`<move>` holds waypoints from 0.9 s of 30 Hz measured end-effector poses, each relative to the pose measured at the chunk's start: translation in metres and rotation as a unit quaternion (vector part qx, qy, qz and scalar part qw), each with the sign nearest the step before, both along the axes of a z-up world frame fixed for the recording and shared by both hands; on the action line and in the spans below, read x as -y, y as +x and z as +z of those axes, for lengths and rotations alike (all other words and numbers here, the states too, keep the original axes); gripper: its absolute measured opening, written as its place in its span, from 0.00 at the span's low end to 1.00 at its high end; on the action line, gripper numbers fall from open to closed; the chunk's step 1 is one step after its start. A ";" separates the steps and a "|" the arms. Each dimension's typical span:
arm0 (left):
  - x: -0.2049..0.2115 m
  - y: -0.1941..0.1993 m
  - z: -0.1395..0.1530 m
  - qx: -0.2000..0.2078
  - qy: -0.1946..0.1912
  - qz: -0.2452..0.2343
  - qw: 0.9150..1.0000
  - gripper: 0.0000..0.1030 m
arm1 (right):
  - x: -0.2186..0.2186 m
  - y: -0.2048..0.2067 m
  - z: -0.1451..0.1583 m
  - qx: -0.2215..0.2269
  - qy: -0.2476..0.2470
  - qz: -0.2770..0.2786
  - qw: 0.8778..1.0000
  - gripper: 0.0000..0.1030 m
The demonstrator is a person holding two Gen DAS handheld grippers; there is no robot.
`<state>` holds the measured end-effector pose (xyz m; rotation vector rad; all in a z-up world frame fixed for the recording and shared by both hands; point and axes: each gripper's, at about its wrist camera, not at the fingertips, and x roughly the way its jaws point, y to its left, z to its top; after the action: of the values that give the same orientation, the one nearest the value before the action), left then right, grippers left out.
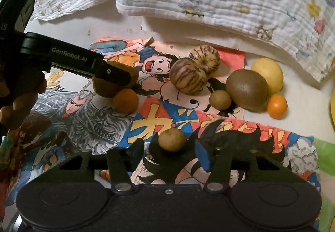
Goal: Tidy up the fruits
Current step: 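Close left gripper on the green pear while right gripper closes on the small brown fruit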
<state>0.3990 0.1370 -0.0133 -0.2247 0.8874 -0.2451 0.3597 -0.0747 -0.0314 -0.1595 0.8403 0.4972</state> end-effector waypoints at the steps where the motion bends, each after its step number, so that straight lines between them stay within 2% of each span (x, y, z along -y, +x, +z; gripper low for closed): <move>1: 0.000 0.001 -0.001 -0.002 -0.002 0.000 1.000 0.64 | 0.000 0.000 -0.001 0.000 0.001 -0.002 1.000 0.50; 5: 0.000 0.005 -0.003 -0.007 -0.007 -0.001 1.000 0.59 | 0.000 0.001 -0.002 0.002 0.008 -0.005 1.000 0.46; 14: 0.003 0.014 -0.007 -0.025 -0.011 -0.005 1.000 0.56 | -0.005 0.005 -0.003 0.006 0.015 -0.007 1.000 0.33; 22: 0.005 0.013 -0.006 -0.021 -0.006 -0.006 1.000 0.55 | -0.008 0.001 -0.004 0.015 0.011 -0.002 1.000 0.31; 27: 0.001 0.008 -0.006 -0.019 -0.013 0.005 1.000 0.54 | -0.007 -0.003 -0.002 0.013 0.025 0.000 1.000 0.31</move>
<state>0.4072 0.1358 -0.0190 -0.2597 0.9209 -0.2436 0.3572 -0.0673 -0.0332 -0.1190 0.8017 0.5139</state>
